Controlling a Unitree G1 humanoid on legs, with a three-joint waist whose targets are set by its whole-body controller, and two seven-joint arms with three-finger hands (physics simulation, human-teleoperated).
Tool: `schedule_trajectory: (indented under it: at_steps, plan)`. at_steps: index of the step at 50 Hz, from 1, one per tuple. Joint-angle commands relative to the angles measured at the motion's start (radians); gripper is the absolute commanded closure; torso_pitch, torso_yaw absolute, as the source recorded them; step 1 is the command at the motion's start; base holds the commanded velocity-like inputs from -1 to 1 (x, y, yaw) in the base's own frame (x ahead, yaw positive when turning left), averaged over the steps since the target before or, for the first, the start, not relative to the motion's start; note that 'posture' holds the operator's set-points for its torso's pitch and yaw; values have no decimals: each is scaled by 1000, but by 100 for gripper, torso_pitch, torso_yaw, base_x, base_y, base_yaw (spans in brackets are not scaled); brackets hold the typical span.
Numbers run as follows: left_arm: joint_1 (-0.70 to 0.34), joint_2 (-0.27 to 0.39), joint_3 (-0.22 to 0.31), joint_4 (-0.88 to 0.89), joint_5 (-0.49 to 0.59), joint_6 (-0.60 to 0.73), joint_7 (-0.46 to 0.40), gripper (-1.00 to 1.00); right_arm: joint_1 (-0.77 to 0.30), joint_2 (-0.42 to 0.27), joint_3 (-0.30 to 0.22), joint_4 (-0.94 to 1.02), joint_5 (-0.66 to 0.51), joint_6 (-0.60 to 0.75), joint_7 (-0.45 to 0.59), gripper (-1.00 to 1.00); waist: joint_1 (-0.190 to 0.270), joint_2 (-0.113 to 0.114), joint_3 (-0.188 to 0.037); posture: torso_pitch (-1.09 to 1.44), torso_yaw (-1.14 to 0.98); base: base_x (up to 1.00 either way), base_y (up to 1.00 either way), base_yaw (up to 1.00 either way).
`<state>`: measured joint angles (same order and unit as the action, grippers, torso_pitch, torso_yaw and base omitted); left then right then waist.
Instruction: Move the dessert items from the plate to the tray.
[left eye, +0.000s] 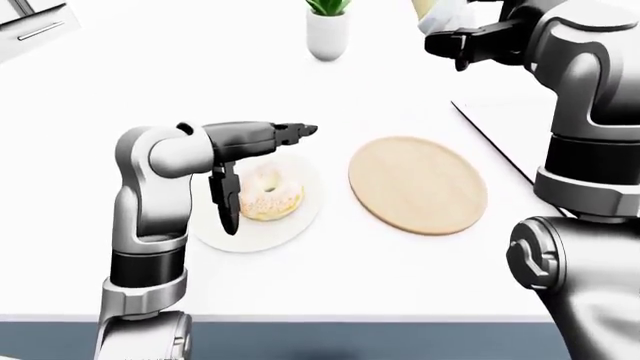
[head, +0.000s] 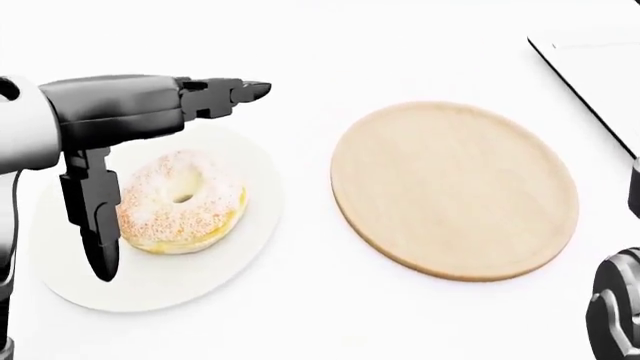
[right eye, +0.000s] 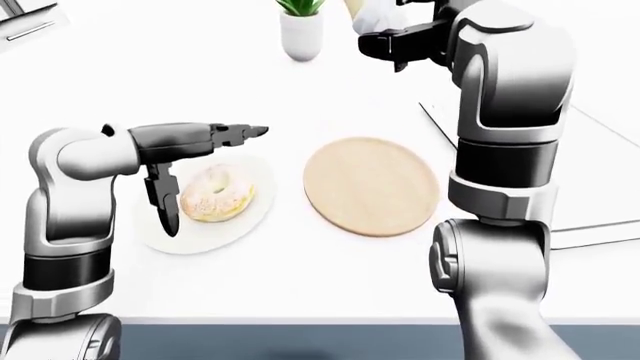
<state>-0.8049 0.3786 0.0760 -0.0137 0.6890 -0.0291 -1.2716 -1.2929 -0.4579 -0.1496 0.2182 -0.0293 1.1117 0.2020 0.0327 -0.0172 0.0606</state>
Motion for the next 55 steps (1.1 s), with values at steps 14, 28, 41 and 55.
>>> schedule_trajectory:
  at_steps: [14,28,41,55]
  plan:
    - [-29,10,19,-21,6,-3,4,-55,-35,-17,-11,-37,8,-26,-11,100,1,-2,-31,0,0,0,0,0]
    - [-23,-1,15,-41,10,-2,-2,-48,-45,-18,-6,-34,3,-23,-11,100,3,-2,-30,0,0,0,0,0]
    - [2,-6,16,-55,24,-16,11,-47,-39,-16,-10,-51,4,-11,-10,100,3,-3,-31,0,0,0,0,0]
    - [0,-5,18,-48,34,-19,24,-33,-26,-17,-10,-61,4,-13,-8,100,3,-3,-31,0,0,0,0,0]
